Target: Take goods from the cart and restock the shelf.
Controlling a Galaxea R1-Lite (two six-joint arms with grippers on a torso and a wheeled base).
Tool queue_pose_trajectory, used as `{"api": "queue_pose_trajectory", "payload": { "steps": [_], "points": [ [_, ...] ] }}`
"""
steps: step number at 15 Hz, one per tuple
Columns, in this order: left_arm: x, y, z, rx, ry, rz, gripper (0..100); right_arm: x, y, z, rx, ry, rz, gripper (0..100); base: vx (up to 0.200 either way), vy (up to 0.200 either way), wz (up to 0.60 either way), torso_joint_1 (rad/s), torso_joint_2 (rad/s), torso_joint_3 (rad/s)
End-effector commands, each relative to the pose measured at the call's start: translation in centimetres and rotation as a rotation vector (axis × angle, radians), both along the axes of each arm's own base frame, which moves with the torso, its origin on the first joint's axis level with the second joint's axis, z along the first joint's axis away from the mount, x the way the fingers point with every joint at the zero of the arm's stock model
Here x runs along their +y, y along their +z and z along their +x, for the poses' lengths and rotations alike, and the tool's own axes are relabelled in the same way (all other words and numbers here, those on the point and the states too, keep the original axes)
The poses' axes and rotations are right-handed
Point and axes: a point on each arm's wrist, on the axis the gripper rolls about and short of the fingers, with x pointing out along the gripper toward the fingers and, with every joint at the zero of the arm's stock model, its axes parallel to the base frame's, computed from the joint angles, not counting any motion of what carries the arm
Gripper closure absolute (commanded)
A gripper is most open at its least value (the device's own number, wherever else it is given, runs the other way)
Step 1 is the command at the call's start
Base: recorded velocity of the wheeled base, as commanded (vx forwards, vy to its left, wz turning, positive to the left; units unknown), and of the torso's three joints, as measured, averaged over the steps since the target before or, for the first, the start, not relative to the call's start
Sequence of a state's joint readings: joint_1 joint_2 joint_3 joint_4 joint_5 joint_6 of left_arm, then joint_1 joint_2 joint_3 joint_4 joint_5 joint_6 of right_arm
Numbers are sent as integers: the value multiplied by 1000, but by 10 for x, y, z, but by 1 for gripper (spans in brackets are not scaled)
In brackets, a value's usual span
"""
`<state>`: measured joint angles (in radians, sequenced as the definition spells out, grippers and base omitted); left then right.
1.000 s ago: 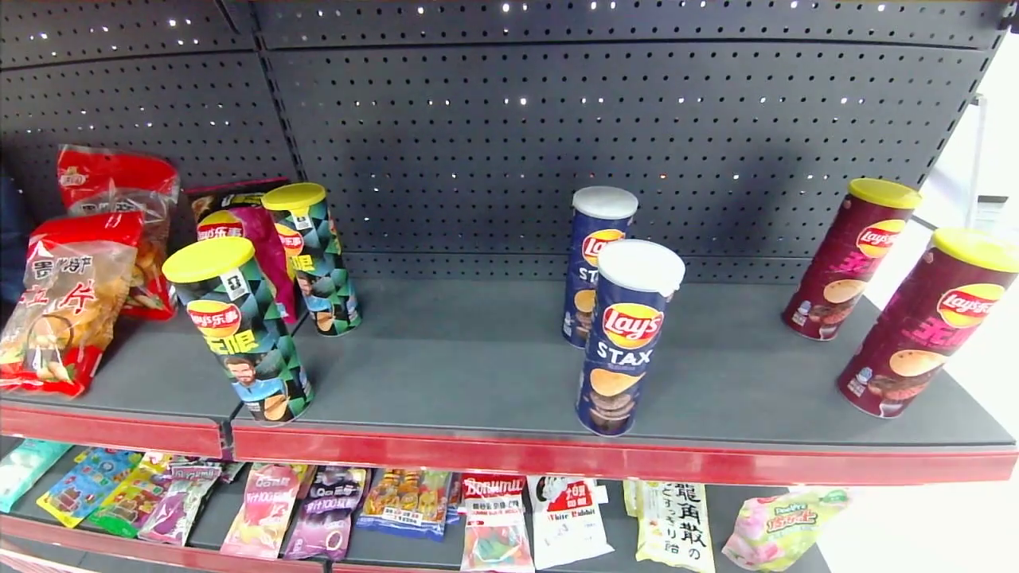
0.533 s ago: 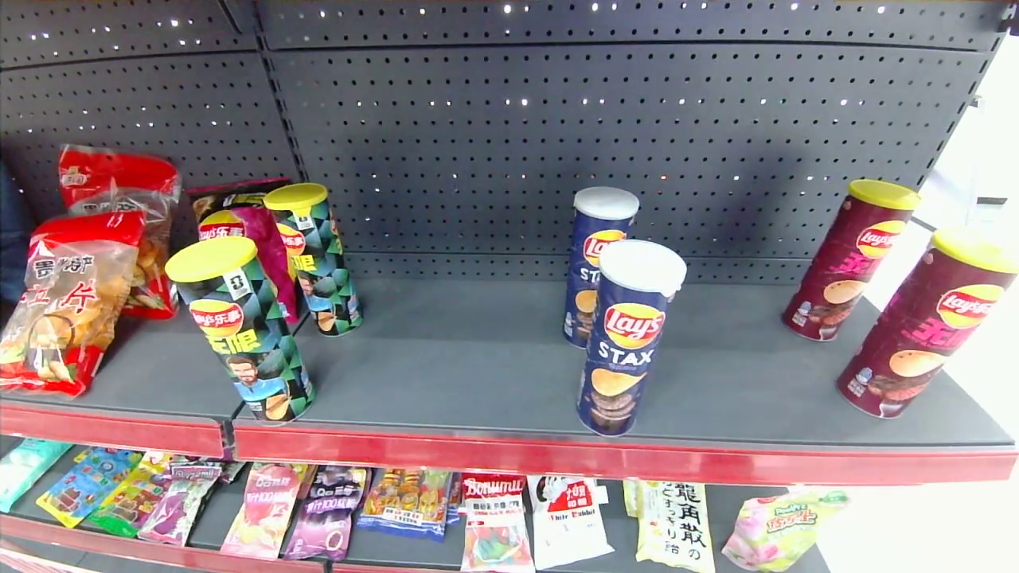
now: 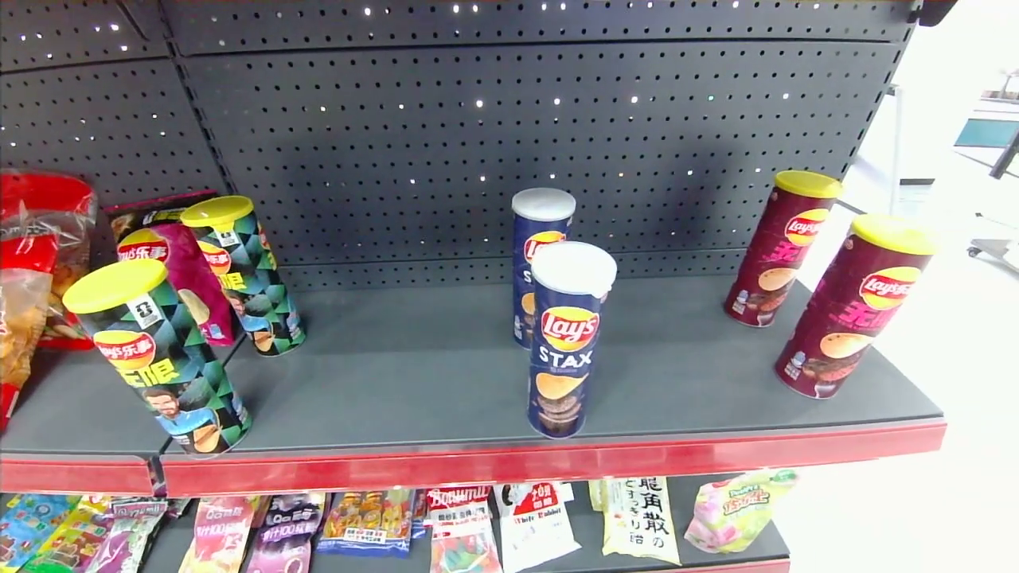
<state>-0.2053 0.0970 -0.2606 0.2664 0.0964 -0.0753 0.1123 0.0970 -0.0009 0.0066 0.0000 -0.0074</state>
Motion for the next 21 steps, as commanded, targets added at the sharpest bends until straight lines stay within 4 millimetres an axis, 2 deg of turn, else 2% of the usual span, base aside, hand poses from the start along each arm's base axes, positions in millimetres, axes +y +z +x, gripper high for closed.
{"api": "queue_pose_trajectory", "payload": {
  "steps": [1, 3, 4, 6, 7, 9, 10, 13, 15, 21],
  "points": [
    [-1, 1, 4, 44, 98, 15, 0, 0, 0, 0, 2, 0, 0, 0, 0, 0, 0, 0, 0, 0],
    [-5, 7, 11, 107, 196, 21, 0, 0, 0, 0, 1, 0, -2, 0, 0, 0, 0, 0, 0, 0],
    [-5, 2, 10, 112, 202, 22, 0, 0, 0, 0, 0, 0, -2, 0, 0, 0, 0, 0, 0, 0],
    [-5, -34, 6, 77, 205, 25, 0, 0, 0, 0, 0, 0, -2, 0, 0, 0, 0, 0, 0, 0],
    [-5, -33, 9, 44, 208, -8, 0, 0, 0, 0, 0, 0, 0, 0, 0, 0, 0, 0, 0, 0],
    [-9, -38, 18, -100, 66, -20, 0, 0, 0, 0, 0, 0, 0, 0, 0, 0, 0, 0, 0, 0],
    [-10, -39, 18, -85, 10, -4, 0, 0, 0, 0, 0, 0, 0, 0, 0, 0, 0, 0, 0, 0],
    [-9, -42, 18, -58, 57, 2, 0, 0, 0, 0, 0, 0, 0, 0, 0, 0, 0, 0, 0, 0],
    [-9, -45, 14, -74, 161, 9, 0, 0, 0, 0, 0, 0, 1, 0, 0, 0, 0, 0, 0, 0],
    [-9, -46, 13, -103, 149, 7, 0, 0, 0, 0, 0, 0, 0, 0, 0, 0, 0, 0, 0, 0]
  ]
}}
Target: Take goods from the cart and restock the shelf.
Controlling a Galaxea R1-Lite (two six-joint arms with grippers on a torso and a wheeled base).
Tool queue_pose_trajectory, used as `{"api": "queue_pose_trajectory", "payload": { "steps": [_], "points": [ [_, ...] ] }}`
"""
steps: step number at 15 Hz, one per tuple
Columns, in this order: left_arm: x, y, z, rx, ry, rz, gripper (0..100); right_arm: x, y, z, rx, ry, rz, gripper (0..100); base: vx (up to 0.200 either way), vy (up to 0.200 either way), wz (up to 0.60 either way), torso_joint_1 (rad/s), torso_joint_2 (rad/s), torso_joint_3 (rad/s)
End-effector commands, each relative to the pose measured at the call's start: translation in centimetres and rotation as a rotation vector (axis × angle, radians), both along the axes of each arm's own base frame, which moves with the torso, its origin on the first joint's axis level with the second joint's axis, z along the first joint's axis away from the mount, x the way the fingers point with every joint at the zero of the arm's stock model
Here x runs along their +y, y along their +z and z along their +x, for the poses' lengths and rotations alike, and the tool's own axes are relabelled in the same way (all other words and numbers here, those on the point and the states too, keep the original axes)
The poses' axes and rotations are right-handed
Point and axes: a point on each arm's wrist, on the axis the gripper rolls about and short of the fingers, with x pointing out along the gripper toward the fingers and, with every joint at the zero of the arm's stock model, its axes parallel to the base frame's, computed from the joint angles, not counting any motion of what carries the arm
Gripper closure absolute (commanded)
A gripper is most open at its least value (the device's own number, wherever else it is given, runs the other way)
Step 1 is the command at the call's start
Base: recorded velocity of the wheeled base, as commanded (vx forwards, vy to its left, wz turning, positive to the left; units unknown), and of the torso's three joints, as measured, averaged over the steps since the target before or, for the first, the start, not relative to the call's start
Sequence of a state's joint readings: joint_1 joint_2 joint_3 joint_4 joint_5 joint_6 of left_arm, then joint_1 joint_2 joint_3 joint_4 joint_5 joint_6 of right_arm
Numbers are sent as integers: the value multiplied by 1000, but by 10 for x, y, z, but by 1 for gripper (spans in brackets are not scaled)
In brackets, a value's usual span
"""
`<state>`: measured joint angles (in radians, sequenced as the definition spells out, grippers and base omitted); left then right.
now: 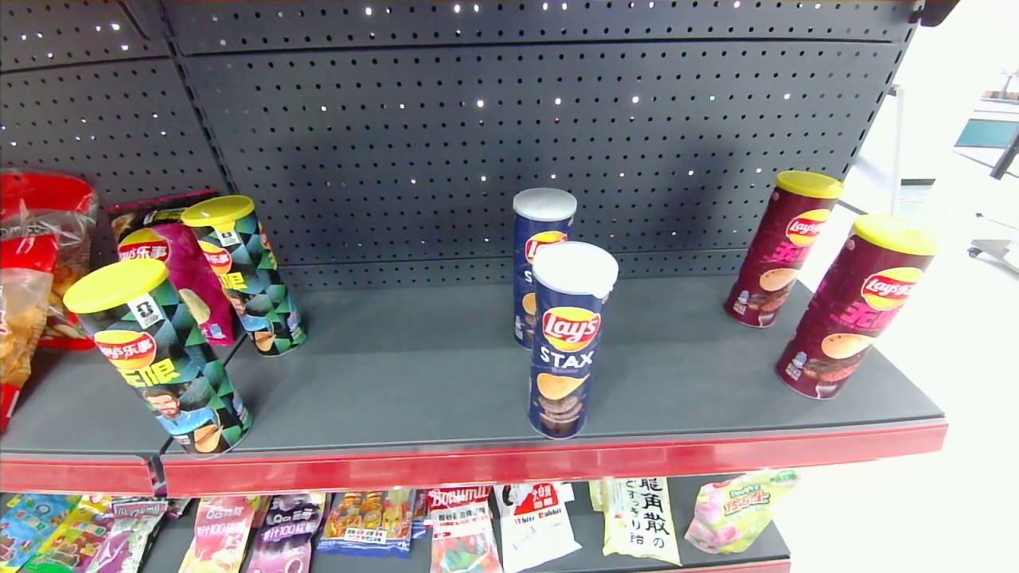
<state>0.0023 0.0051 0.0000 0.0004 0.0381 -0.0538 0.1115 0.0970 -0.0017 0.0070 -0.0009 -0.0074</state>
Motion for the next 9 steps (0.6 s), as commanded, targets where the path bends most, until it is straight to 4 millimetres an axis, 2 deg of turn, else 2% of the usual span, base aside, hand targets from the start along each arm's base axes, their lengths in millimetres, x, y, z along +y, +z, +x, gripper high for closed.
{"api": "queue_pose_trajectory", "payload": {
  "steps": [1, 3, 4, 5, 6, 7, 8, 9],
  "points": [
    [0, 0, 0, -6, 1, 0, 0, 0, 0, 0, 0, -1, -4, 0, 0, 0, 0, 0, 0, 0],
    [0, 0, 0, -6, 1, 0, 0, -1, 0, 0, -2, -30, 20, 0, 0, 0, 0, 0, 0, 0],
    [0, 0, 0, -6, 1, 0, 0, -1, 10, -1, -51, -18, 38, 0, 0, 0, 0, 0, 0, 0],
    [0, 0, 0, -6, 1, 0, 0, 0, 53, 1, -103, 63, 76, 0, 0, 0, 0, 0, 0, 0],
    [0, 0, 0, -6, 1, -1, 0, 3, 97, 12, -93, 154, 170, 0, 0, 0, 0, 0, 0, 0],
    [0, 0, 0, -6, 1, 0, 0, 5, 121, 18, -98, 241, 167, 0, 0, 0, 0, 0, 0, 0],
    [0, 0, 0, -6, 1, 0, 0, 9, 135, 32, -60, 277, 151, 0, 0, 0, 0, 0, 0, 0],
    [0, 0, 0, -6, 1, 0, 0, 11, 137, 36, -50, 284, 148, 0, 0, 0, 0, 0, 0, 0]
  ]
}}
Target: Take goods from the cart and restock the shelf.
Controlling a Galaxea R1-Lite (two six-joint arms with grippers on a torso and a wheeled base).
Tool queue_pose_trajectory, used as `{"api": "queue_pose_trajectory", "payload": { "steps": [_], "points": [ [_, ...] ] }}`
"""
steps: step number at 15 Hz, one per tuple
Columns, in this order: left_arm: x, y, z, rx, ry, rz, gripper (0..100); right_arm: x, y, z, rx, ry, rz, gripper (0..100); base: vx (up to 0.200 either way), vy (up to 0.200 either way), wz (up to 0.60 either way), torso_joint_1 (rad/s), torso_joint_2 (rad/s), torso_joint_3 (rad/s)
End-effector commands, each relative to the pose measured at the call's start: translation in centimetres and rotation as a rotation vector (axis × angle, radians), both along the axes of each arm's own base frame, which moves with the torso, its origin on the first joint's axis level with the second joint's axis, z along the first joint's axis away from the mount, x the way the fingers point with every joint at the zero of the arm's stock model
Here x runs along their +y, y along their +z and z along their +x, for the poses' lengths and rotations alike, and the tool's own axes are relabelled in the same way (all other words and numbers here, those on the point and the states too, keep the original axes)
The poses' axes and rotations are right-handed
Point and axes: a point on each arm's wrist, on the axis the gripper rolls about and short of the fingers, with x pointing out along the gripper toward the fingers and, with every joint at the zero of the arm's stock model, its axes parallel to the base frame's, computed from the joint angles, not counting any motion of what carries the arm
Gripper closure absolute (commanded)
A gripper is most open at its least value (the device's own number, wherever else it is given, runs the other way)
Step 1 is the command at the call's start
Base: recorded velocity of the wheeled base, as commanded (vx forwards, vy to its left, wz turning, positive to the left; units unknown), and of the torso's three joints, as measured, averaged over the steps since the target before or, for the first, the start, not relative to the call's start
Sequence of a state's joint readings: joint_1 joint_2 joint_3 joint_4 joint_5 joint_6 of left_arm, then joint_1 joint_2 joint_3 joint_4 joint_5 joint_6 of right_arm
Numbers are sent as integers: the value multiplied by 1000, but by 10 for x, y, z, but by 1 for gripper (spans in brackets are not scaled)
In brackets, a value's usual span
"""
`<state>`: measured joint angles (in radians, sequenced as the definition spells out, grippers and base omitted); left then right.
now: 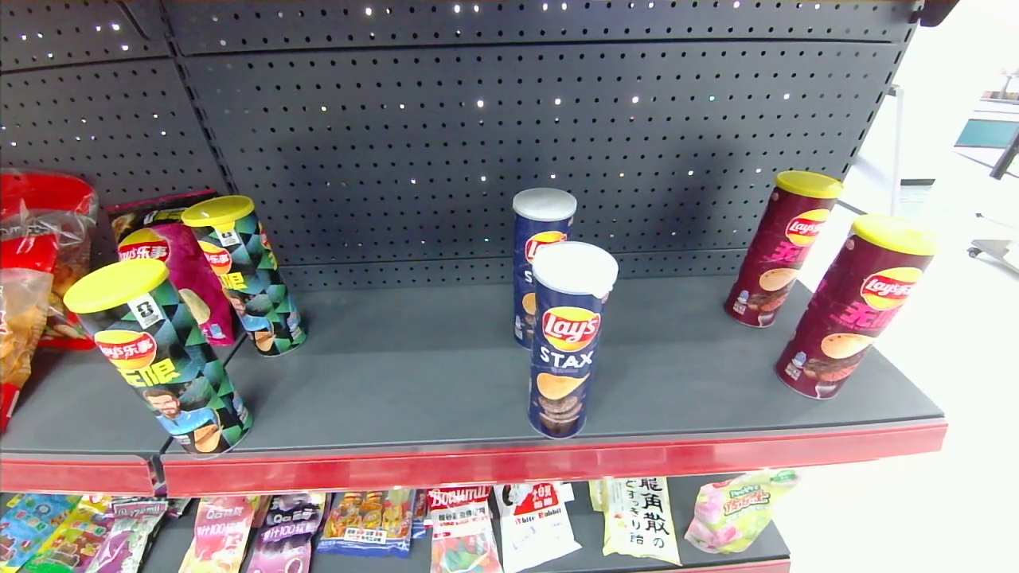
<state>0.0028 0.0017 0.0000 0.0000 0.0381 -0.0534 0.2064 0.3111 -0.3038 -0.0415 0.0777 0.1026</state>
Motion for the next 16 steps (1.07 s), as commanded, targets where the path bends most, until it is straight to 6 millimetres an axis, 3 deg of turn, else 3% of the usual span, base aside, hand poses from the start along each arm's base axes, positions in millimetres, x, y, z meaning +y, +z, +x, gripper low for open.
{"api": "queue_pose_trajectory", "payload": {
  "steps": [1, 3, 8, 12, 16],
  "points": [
    [0, 0, 0, -2, 1, 0, 0, 23, 62, 64, 146, 206, -15, 0, 0, 0, 0, 0, 0, 0],
    [0, 0, 0, -2, 1, 0, 0, 40, 73, 87, 200, 363, -28, 0, 0, 0, 0, 0, 0, 0],
    [0, 0, 0, -2, 1, 0, 0, 82, 54, 144, 429, 466, -97, 0, 0, 0, 0, 0, 0, 0],
    [0, 0, 0, -2, 1, 0, 0, 118, 29, 164, 537, 565, -147, 0, 0, 0, 0, 0, 0, 0],
    [0, 0, 0, -2, 1, 0, 0, 135, 5, 186, 631, 518, -200, 0, 0, 0, 0, 0, 0, 0]
  ]
}}
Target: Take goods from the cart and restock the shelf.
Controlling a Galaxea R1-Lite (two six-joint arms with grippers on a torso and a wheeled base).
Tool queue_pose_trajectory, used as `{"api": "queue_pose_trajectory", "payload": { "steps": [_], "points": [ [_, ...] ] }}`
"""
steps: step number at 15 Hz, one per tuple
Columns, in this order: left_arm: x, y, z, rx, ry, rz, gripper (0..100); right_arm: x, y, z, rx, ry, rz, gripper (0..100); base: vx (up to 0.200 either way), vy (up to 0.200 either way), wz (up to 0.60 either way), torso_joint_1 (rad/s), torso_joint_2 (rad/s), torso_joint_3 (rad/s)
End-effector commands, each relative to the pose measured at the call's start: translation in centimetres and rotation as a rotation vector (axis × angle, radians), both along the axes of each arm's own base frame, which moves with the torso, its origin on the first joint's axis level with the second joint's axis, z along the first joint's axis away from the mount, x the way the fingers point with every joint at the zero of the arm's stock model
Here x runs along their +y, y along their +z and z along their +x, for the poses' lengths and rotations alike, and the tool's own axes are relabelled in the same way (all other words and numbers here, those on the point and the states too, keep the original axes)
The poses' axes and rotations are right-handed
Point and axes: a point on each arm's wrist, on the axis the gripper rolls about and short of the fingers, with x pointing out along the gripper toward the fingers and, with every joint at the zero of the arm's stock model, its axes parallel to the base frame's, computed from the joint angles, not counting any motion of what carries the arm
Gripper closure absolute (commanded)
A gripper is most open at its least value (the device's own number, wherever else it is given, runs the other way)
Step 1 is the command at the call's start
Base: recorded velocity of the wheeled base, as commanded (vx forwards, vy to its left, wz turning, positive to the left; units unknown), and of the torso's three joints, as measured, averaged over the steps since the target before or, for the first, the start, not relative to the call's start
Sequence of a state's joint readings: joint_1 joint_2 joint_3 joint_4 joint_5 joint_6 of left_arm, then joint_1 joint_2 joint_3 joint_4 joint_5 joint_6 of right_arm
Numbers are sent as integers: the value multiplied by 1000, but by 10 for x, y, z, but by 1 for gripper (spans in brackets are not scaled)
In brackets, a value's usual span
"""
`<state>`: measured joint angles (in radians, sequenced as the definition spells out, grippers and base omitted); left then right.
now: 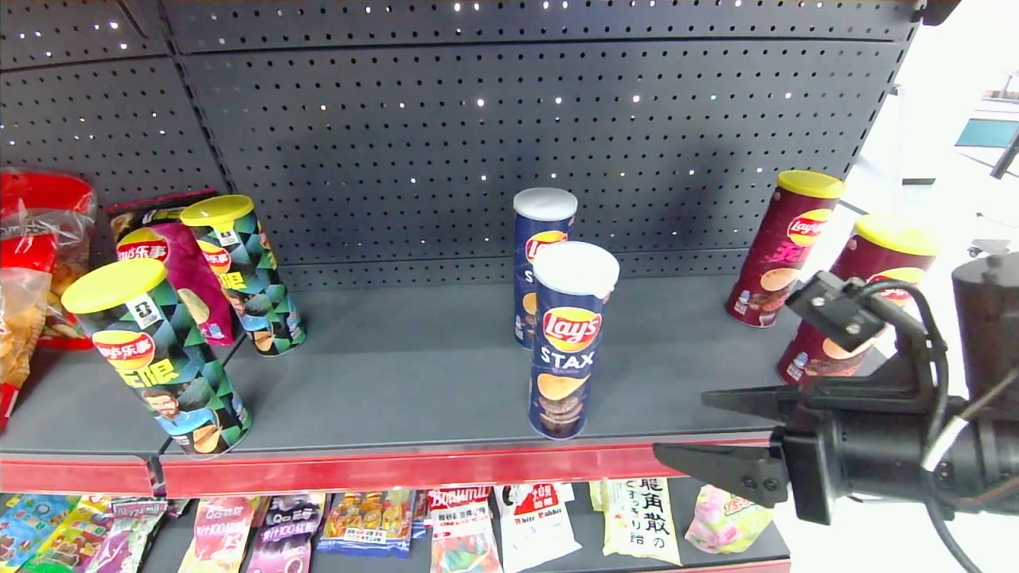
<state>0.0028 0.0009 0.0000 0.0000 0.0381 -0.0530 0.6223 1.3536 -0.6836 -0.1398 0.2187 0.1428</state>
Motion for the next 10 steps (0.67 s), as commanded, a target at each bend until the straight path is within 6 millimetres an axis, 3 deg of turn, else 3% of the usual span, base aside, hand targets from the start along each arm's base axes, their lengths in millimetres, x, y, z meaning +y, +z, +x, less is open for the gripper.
{"api": "queue_pose_trajectory", "payload": {
  "steps": [1, 10],
  "points": [
    [0, 0, 0, -1, 1, -1, 0, 13, -24, 17, 71, -28, -85, 0, 0, 0, 0, 0, 0, 0],
    [0, 0, 0, -1, 1, -1, 0, 41, -41, 53, 67, -134, -209, 0, 0, 0, 0, 0, 0, 0]
  ]
}}
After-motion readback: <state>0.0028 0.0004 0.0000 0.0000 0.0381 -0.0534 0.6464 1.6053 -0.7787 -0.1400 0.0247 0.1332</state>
